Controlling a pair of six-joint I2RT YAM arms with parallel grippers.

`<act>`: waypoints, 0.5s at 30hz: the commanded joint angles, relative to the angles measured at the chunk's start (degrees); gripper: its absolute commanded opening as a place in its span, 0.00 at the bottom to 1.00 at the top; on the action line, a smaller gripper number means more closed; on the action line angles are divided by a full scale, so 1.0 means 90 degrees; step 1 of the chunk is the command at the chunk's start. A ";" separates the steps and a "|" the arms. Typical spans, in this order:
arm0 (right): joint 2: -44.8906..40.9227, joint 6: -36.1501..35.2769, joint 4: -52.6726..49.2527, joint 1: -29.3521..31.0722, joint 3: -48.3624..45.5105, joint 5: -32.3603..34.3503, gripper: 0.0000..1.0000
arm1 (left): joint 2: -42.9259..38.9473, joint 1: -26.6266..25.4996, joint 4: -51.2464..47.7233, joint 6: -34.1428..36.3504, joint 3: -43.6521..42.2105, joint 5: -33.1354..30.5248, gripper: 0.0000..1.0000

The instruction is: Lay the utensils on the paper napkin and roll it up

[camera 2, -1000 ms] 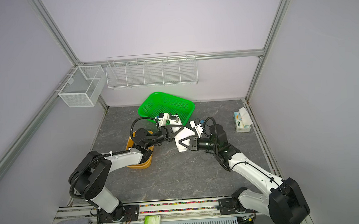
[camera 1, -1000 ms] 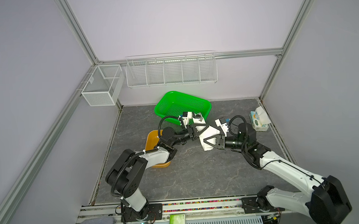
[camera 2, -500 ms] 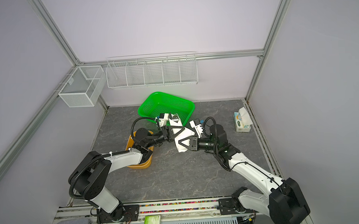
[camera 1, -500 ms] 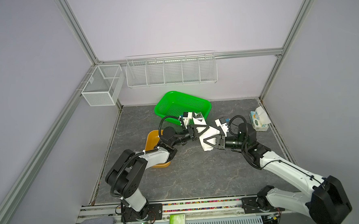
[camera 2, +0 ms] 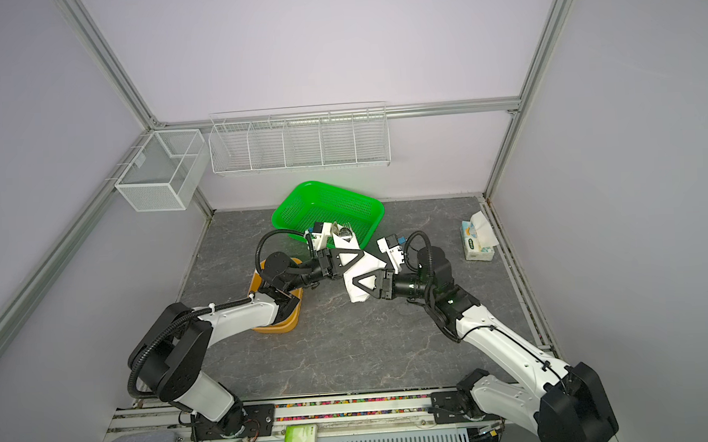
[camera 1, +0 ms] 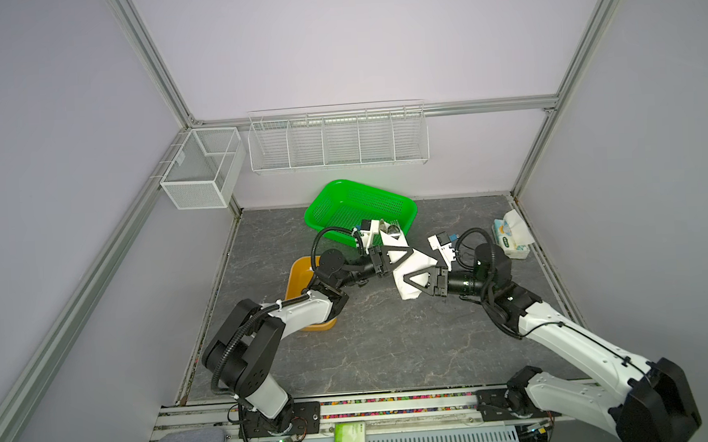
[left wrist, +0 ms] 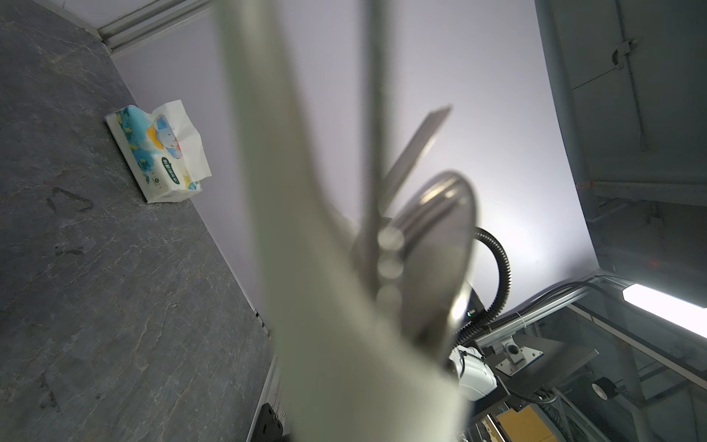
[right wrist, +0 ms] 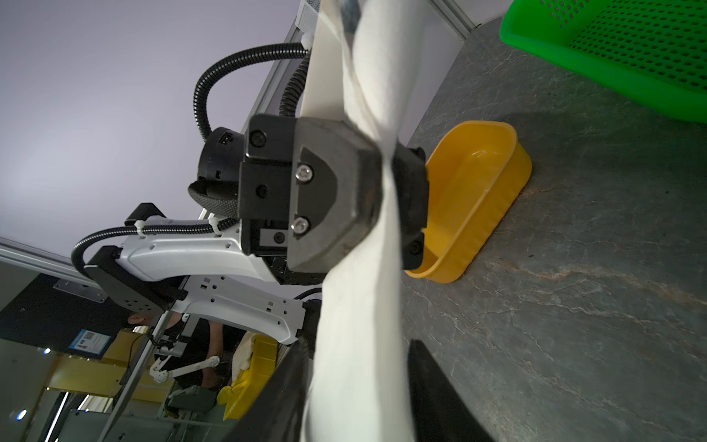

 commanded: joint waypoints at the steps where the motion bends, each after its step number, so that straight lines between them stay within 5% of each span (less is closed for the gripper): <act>1: -0.0358 -0.0257 -0.0380 -0.0046 0.0135 0.0280 0.62 | -0.0357 0.0056 -0.0025 0.0222 0.0253 0.0032 0.00; 9: -0.0745 -0.0231 -0.0564 -0.0102 0.0244 0.0556 0.68 | -0.0538 0.0096 -0.0073 0.0209 0.0228 -0.0073 0.00; 15: -0.0685 -0.0149 -0.0425 -0.0107 0.0279 0.0429 0.44 | -0.0579 0.0103 0.0039 0.0069 0.0241 -0.0075 0.00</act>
